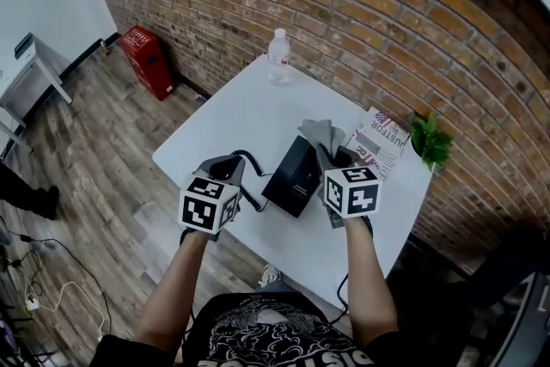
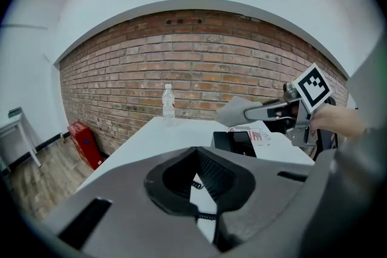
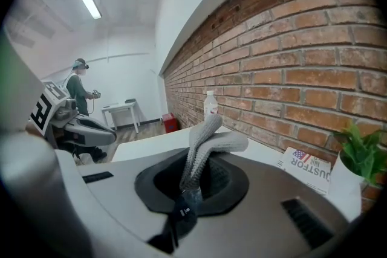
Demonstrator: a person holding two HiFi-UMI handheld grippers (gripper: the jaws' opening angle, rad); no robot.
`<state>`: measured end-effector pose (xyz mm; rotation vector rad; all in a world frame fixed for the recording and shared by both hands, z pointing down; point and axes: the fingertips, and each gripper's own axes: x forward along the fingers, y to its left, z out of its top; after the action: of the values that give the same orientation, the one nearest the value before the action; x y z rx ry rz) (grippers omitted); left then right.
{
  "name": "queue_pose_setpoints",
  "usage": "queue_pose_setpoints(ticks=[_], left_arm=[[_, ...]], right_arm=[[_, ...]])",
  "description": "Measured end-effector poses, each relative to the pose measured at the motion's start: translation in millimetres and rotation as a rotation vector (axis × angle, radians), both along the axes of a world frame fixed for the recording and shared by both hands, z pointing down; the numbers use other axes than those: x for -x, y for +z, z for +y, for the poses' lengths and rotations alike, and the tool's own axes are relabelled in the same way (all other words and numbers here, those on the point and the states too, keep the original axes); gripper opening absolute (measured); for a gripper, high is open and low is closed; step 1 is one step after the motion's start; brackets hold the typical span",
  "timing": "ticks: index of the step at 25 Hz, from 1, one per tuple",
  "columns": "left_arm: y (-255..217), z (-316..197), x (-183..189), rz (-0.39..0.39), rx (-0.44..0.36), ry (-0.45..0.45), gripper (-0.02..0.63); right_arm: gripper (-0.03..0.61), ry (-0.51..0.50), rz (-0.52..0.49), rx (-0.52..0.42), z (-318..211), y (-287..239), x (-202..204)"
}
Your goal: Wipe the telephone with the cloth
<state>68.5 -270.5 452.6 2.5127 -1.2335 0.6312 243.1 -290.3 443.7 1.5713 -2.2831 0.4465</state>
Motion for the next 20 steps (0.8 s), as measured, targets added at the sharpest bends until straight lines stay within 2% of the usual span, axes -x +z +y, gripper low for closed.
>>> queue_pose_setpoints(ticks=[5, 10, 20], left_arm=[[9.8, -5.2, 6.3, 0.001, 0.021, -0.016, 0.005], [18.7, -7.8, 18.1, 0.016, 0.041, -0.005, 0.005], [27.0, -7.6, 30.5, 0.02, 0.066, 0.14, 0.005]], right_arm=[[0.011, 0.011, 0.017, 0.028, -16.6, 16.3, -1.0], [0.011, -0.003, 0.063, 0.07, -24.9, 36.4, 14.3], [0.011, 0.058, 0.073, 0.144, -21.5, 63.9, 34.4]])
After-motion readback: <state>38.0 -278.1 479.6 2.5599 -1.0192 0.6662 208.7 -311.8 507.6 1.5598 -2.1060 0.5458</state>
